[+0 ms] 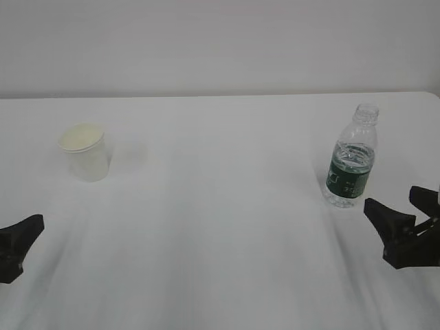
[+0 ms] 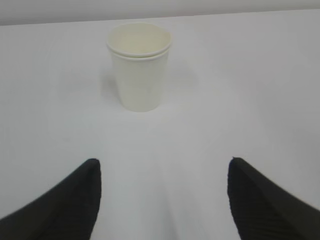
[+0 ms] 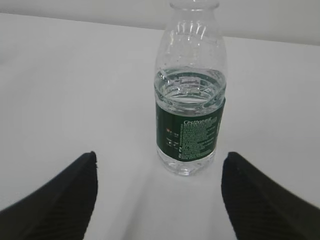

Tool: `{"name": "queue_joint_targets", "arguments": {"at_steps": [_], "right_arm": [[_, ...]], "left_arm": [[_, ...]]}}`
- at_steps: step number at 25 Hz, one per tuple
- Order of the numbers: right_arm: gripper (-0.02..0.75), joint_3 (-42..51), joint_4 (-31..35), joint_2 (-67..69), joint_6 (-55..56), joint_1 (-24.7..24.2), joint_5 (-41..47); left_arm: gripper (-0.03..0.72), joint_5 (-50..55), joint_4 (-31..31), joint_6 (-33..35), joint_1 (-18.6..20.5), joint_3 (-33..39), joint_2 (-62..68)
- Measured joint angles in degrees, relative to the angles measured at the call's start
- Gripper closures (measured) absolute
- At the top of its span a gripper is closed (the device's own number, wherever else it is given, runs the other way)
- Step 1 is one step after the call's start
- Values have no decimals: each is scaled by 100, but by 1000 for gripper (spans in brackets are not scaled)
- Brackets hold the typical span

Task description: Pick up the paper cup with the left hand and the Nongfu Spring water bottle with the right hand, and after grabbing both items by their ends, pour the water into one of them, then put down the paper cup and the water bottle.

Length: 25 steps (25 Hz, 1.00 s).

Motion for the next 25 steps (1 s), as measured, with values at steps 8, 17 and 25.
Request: {"name": "queue_joint_targets", "arguments": {"at_steps": [8, 17, 25], "right_arm": [[148, -275, 0, 297, 0, 0, 0], [148, -505, 0, 519, 0, 0, 0], [148, -755, 25, 689, 0, 0, 0]], "left_arm": [[120, -11, -45, -37, 0, -301, 78], [120, -11, -111, -40, 0, -800, 769], [120, -11, -142, -40, 0, -1044, 984]]}}
